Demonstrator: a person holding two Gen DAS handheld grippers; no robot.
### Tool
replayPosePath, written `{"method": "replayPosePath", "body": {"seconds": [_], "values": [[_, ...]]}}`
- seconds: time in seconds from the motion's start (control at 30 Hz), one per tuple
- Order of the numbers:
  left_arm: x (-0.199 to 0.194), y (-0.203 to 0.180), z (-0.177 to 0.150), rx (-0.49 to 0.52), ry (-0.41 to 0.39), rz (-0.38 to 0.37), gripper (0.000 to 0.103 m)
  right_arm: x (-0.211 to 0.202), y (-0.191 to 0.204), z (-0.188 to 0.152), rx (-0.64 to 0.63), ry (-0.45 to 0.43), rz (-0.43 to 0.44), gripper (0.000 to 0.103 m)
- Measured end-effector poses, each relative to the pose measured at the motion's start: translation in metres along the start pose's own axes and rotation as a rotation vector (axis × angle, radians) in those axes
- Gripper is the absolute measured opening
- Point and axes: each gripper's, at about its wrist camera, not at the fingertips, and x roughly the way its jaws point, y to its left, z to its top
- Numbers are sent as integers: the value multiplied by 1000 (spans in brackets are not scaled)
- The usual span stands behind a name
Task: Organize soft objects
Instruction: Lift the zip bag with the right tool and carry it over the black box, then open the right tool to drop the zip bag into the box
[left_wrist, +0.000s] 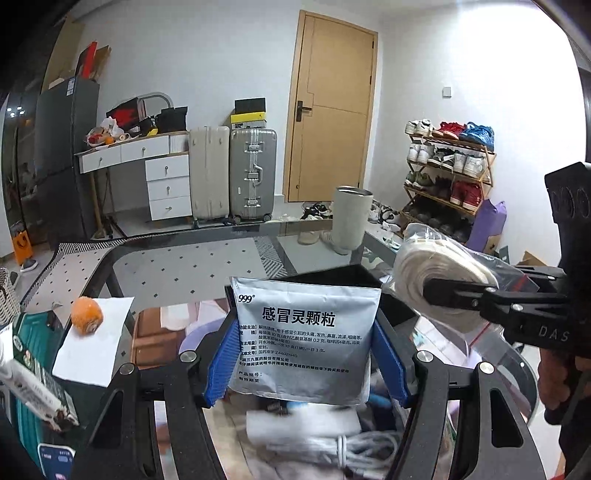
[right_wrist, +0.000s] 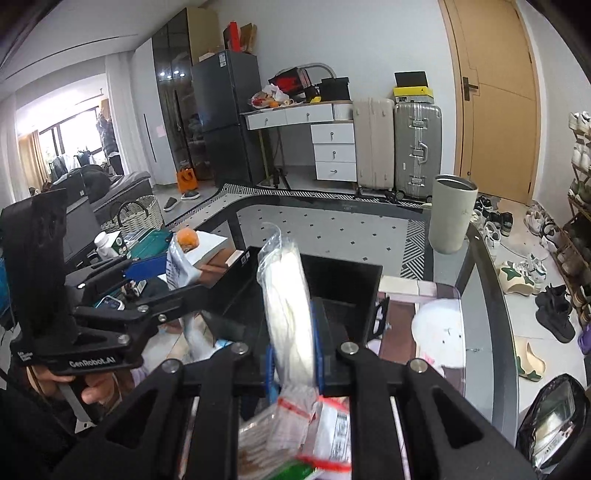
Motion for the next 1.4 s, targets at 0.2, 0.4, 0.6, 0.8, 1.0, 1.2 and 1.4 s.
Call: {"method": "replayPosePath", "body": {"seconds": [0.2,0.4,0.6,0.8,1.0,1.2,1.4], "values": [[25,2,14,16,2,14,68,21,-7,13,-9,12,-4,15],[58,2,22,17,43,22,68,44,-15,16,-19,50,-6,15],[81,5,23,30,60,33,68,65,-16,16,-40,80,-10,15],[94,2,22,80,77,46,68,80,-19,17,-56,96,-25,15],[95,7,25,44,60,28,68,87,-22,20,-47,88,-36,15],[94,12,24,30,58,27,68,94,-21,25,-54,99,-22,15],[89,16,23,8,54,15,68,97,-21,18,-93,136,-61,45]]}}
